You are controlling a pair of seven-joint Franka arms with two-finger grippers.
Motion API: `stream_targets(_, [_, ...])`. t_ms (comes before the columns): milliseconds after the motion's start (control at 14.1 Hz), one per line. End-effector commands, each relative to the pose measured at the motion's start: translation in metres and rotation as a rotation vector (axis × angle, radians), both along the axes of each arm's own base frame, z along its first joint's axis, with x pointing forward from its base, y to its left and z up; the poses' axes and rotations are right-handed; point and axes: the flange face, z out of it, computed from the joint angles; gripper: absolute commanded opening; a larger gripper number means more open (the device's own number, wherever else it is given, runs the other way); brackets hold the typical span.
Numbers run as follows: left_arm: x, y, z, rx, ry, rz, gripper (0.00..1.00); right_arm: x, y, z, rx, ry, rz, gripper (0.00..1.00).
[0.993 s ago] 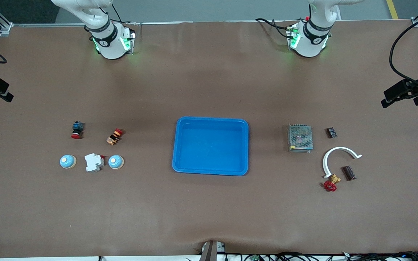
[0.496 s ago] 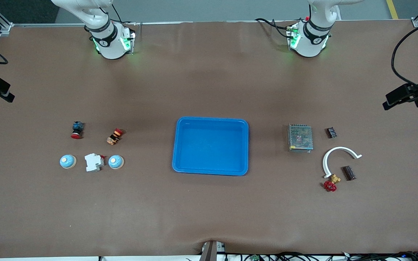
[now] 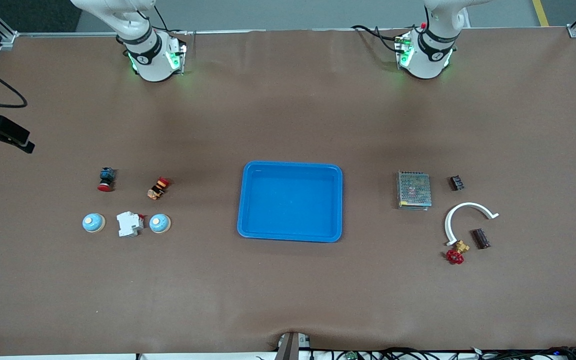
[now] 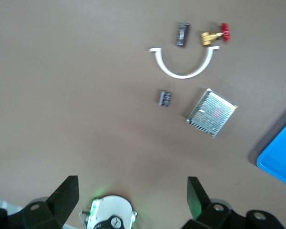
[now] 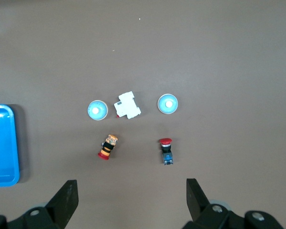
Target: Place electrolytic capacitor and blue bell in tray
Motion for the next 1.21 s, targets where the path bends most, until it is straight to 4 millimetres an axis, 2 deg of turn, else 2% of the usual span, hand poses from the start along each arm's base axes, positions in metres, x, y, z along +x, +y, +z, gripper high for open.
stream_targets(0, [-0.025,0.022,0.016,-0.024,-0.002,0.061,1.0,0.004,-0.005,-0.018,-0.003,0.001,-0.018,1.0])
stream_targets(142, [-0.026,0.03,0.01,-0.031,0.011,0.062,1.0,0.007,-0.006,-0.022,-0.006,0.001,-0.017,1.0])
stream_targets(284, [-0.029,0.027,0.012,-0.03,0.026,0.063,1.0,0.015,-0.006,-0.041,-0.005,0.016,-0.017,1.0])
stream_targets(496, [-0.045,0.021,0.013,-0.057,0.112,0.05,1.0,0.019,-0.011,-0.097,-0.012,-0.002,-0.019,1.0])
stream_targets(638, [-0.071,0.012,0.04,-0.055,0.095,0.046,1.0,0.022,-0.017,-0.138,-0.014,-0.003,-0.029,1.0])
stream_targets(709, [-0.078,0.009,0.048,-0.062,0.086,0.043,1.0,0.028,-0.024,-0.157,-0.014,0.011,-0.038,1.0])
stream_targets(851, [-0.068,0.001,0.04,-0.063,0.101,0.024,1.0,0.039,-0.032,-0.19,-0.016,0.026,-0.045,1.0])
stream_targets(993, [-0.036,-0.019,0.024,-0.05,0.072,-0.029,1.0,0.052,-0.048,-0.232,-0.017,0.025,-0.058,1.0])
stream_targets(1134, [-0.015,-0.035,0.024,-0.025,-0.015,-0.057,1.0,0.061,-0.063,-0.274,-0.017,0.022,-0.076,1.0])
